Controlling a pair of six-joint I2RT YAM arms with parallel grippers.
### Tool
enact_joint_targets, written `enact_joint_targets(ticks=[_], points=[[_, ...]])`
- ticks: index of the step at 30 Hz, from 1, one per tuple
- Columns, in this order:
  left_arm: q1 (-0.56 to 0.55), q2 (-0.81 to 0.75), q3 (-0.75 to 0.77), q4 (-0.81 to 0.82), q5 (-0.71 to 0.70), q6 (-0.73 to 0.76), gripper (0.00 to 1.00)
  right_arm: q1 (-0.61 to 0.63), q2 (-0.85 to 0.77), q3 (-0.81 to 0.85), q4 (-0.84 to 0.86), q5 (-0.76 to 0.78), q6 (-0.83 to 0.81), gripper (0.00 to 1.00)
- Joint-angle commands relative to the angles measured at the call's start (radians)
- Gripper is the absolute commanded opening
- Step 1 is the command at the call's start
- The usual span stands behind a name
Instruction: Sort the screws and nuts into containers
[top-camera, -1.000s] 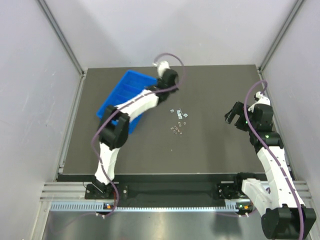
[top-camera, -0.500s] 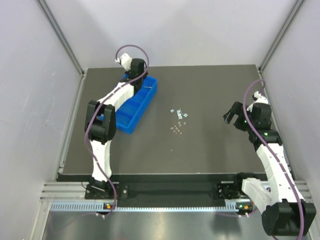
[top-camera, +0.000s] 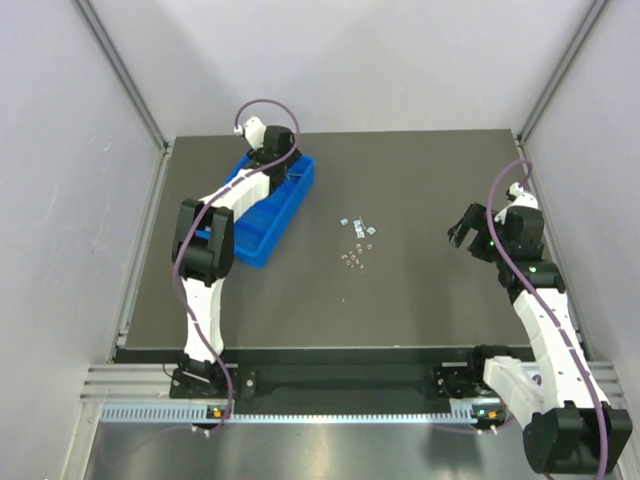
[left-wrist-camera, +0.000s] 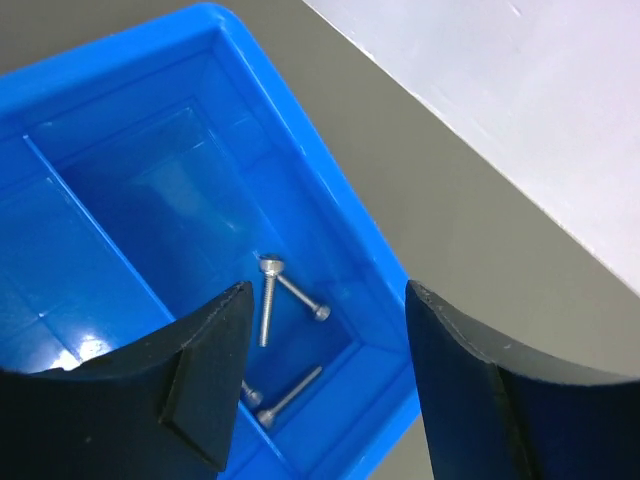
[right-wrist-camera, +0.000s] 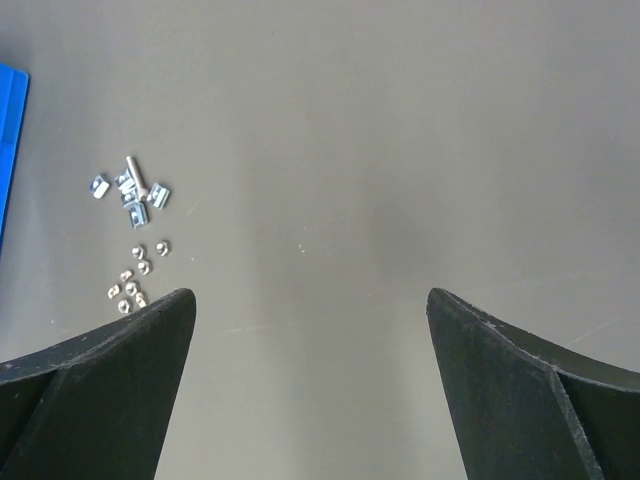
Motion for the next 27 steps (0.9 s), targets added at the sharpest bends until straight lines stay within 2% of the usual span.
enact_joint_targets(ticks=[1, 4, 9, 14, 19, 22, 27], points=[[-0.013, -0.137, -0.003, 0.02, 0.034, 0.086, 0.68, 0.007, -0.032, 0.036, 0.005, 0.026, 0.005, 1.0], [-0.065, -0.207, -0.02, -0.008, 0.075, 0.163, 0.69, 0.009, -0.047, 0.024, 0.011, 0.034, 0.005, 1.0], [-0.272, -0.283, -0.098, -0.049, 0.01, 0.252, 0.69, 0.007, -0.032, 0.013, 0.009, 0.026, 0.006, 1.0], [-0.425, -0.239, -0.112, -0.11, -0.032, 0.206, 0.64, 0.007, -0.017, 0.01, 0.011, 0.018, 0.003, 1.0], [-0.487, -0.096, -0.043, -0.169, -0.067, 0.177, 0.59, 0.007, -0.021, 0.008, 0.008, 0.011, -0.001, 0.99], [-0.508, -0.001, 0.075, -0.242, -0.083, 0.191, 0.59, 0.007, -0.035, 0.005, 0.002, 0.012, -0.009, 1.0], [-0.518, 0.065, 0.098, -0.252, -0.089, 0.205, 0.59, 0.007, -0.067, 0.002, -0.009, 0.021, -0.015, 1.0]])
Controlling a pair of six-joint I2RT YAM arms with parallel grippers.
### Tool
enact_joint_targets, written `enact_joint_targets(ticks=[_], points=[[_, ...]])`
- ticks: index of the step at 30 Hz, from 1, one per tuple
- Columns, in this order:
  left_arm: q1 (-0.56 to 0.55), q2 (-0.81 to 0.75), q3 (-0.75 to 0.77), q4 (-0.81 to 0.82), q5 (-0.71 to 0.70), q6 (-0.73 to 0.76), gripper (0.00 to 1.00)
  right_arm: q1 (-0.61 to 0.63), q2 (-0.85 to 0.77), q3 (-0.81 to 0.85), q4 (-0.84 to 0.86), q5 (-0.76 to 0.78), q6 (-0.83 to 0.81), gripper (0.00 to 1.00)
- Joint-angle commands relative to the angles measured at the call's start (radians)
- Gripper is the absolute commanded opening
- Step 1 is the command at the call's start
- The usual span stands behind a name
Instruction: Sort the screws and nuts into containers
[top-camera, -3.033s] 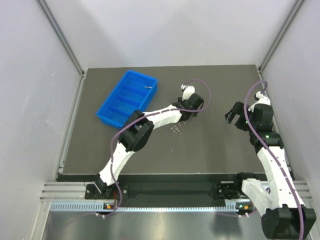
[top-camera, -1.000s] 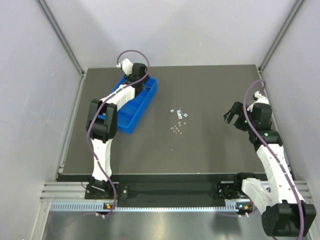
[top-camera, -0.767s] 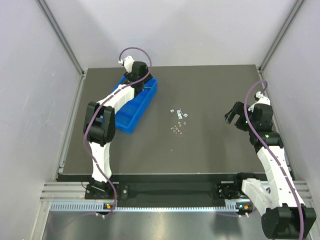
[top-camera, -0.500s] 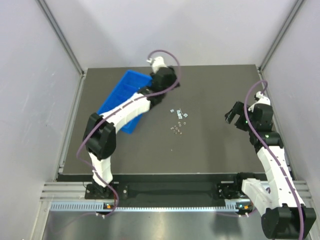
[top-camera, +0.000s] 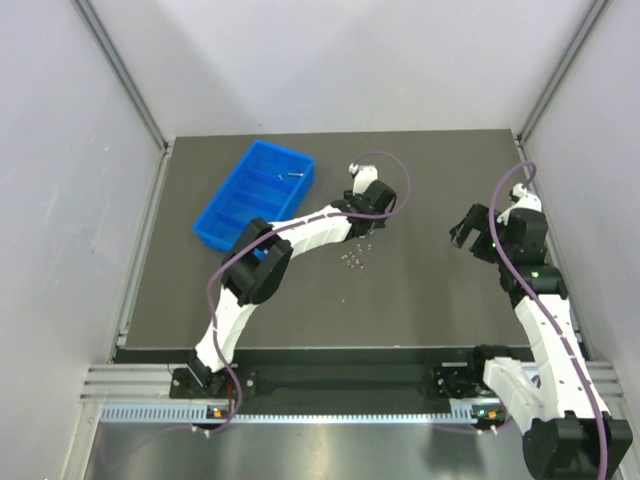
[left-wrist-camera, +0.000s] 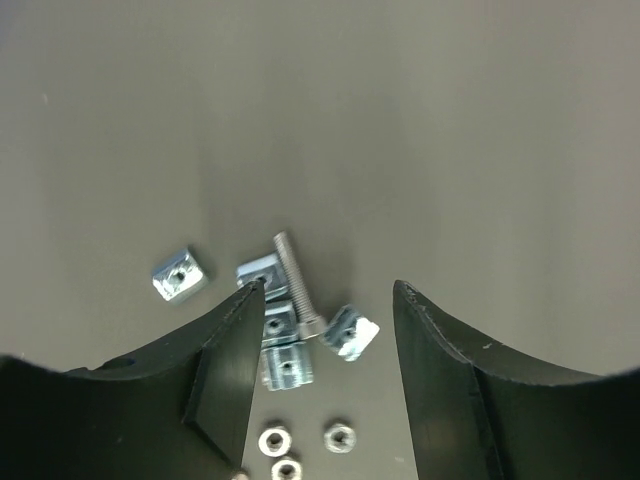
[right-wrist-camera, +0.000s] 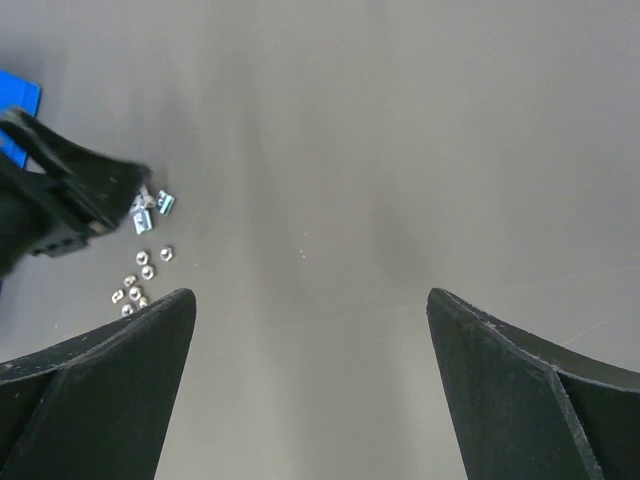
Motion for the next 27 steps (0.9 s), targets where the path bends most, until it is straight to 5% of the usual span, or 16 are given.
enact_joint_targets(ticks=[1, 27], points=[[-0.007, -0.005, 0.052, -0.019, -0.032, 0.017, 0.58, 0.007, -0.033, 0.002, -0.006, 0.008, -0.012, 1.0], [0.003, 0.132, 0.16, -0.039, -0.084, 0.036, 0.59, 0.009, -0.04, -0.004, -0.024, 0.01, -0.007, 1.0]])
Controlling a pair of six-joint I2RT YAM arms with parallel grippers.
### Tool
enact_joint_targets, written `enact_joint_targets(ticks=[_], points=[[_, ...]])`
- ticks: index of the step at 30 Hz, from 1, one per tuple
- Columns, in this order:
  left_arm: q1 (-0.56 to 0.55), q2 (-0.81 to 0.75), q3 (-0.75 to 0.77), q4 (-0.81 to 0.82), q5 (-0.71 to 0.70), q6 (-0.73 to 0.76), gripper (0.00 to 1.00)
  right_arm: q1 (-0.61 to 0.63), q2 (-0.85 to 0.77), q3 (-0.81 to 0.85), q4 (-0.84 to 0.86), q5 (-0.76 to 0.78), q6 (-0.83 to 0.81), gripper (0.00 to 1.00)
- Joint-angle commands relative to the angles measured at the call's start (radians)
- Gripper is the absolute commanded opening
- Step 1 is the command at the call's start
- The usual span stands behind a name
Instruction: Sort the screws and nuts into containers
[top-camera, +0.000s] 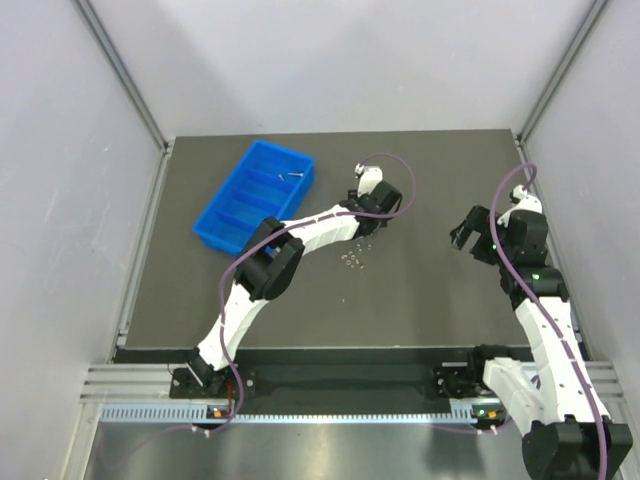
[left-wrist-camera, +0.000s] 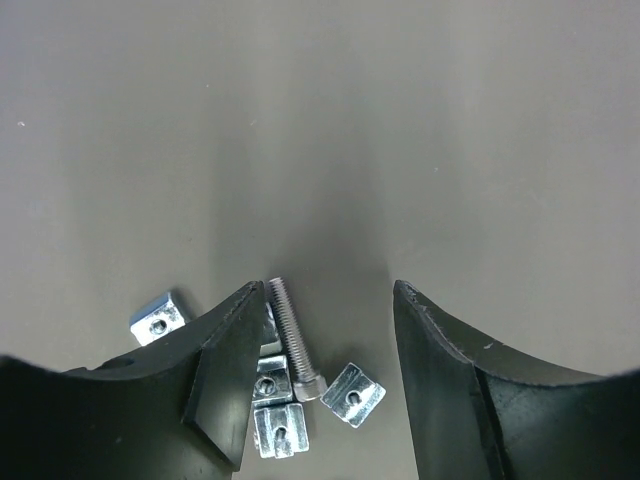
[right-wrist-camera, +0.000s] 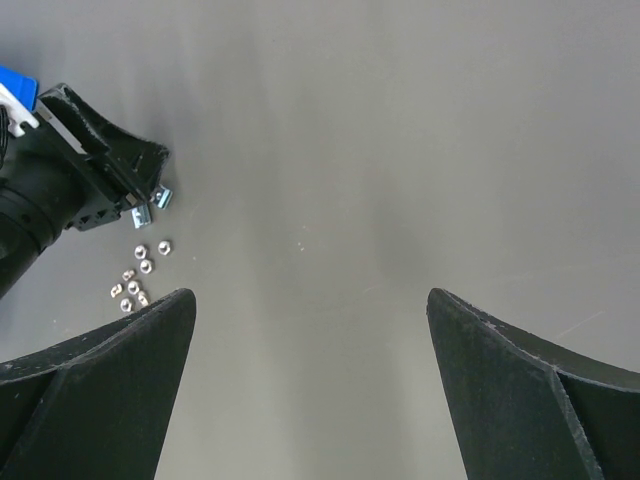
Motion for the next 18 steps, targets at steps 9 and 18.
enact_joint_targets(ticks=[9, 18], points=[[0.002, 0.015, 0.015, -0.016, 0.016, -0.03, 0.51, 0.007, -0.016, -0.007, 0.001, 0.012, -0.007, 1.0], [0.002, 0.006, -0.011, -0.049, 0.015, -0.005, 0.4, 0.007, -0.017, -0.007, -0.001, 0.015, -0.005, 1.0]])
